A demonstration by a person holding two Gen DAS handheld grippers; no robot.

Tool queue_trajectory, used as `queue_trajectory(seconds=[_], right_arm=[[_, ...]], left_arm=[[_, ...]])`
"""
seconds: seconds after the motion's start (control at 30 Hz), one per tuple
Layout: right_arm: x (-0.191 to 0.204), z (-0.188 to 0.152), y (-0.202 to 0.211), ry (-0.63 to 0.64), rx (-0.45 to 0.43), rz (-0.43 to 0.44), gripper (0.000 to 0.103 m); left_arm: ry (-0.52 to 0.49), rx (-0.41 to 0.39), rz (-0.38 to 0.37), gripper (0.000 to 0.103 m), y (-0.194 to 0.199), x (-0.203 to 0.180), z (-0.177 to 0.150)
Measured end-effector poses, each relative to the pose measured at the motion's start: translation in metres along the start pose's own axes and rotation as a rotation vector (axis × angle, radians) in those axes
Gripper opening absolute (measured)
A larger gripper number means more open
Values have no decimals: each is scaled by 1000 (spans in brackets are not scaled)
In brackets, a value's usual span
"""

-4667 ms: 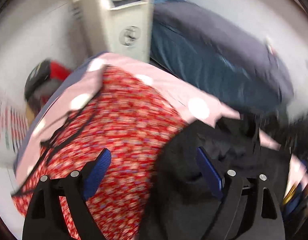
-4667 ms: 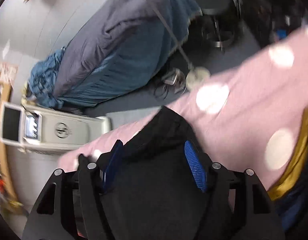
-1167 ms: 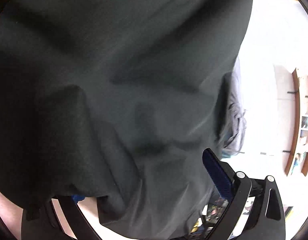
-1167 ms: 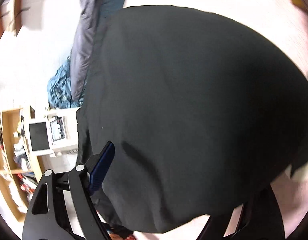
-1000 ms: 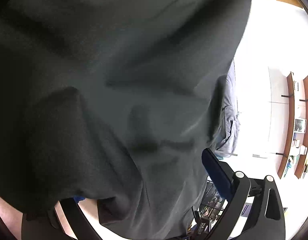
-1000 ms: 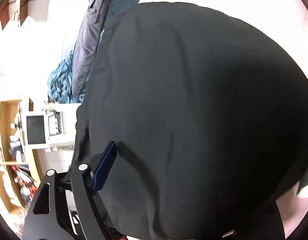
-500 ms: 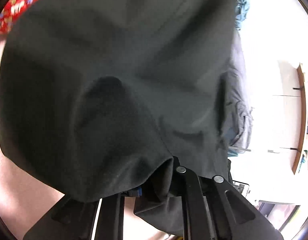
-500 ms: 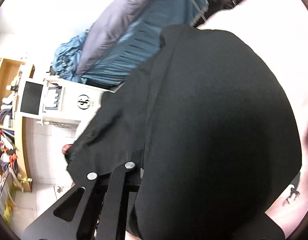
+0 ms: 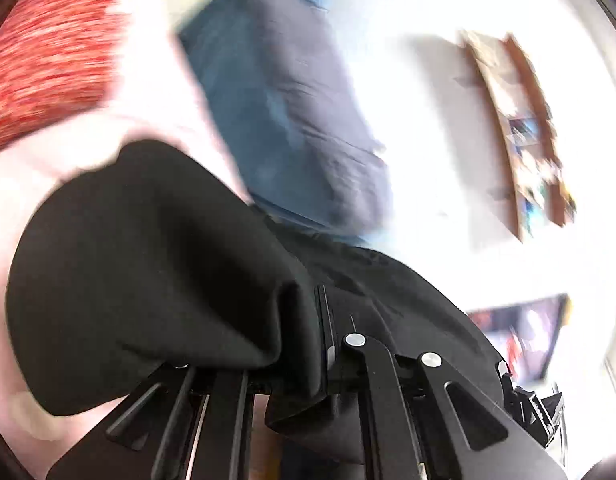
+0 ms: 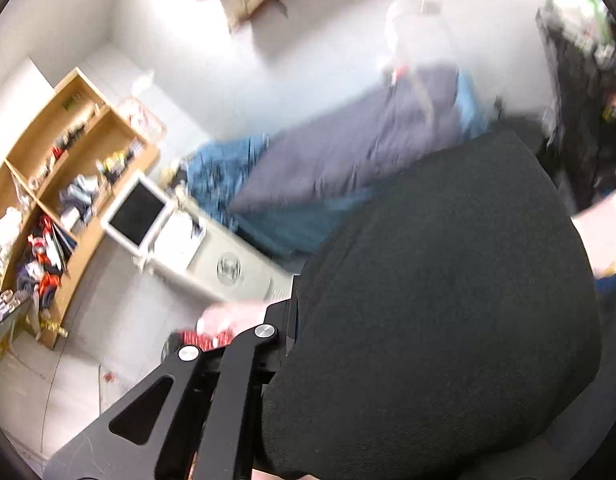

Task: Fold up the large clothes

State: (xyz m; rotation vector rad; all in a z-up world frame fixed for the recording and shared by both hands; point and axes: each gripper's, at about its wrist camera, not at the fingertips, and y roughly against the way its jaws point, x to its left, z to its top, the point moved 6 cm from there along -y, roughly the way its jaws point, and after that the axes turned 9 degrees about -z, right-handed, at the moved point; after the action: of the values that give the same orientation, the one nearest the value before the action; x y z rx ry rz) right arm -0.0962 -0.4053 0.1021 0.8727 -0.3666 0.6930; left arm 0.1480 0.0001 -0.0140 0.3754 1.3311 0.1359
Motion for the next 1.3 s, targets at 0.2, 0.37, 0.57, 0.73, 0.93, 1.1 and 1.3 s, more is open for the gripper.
queue_trajectory(seconds=[0.2, 0.37, 0.57, 0.73, 0.93, 1.1, 1.3], right_arm=[[-100, 43, 214, -59, -284, -190, 6], [-203, -18, 352, -241, -389, -409, 6], [-352, -203, 374, -736, -228, -600, 9], [-408, -304, 349, -1018, -239, -466, 34], [-417, -313, 356, -1130, -299, -328, 45], [-410, -319, 378, -1177, -323, -293, 50], [-417, -365, 411, -1318, -397, -330, 53]], left_arm=[[-164, 276, -243, 7, -115, -149, -95], [-324, 564, -330, 8, -198, -205, -240], [-559, 851, -85, 10, -245, -138, -395], [-554, 881, 32, 21, -265, -89, -403], [-478, 868, 37, 42, -261, -82, -386], [-451, 842, -3, 50, -257, -91, -341], [-485, 785, 44, 67, -255, -87, -323]])
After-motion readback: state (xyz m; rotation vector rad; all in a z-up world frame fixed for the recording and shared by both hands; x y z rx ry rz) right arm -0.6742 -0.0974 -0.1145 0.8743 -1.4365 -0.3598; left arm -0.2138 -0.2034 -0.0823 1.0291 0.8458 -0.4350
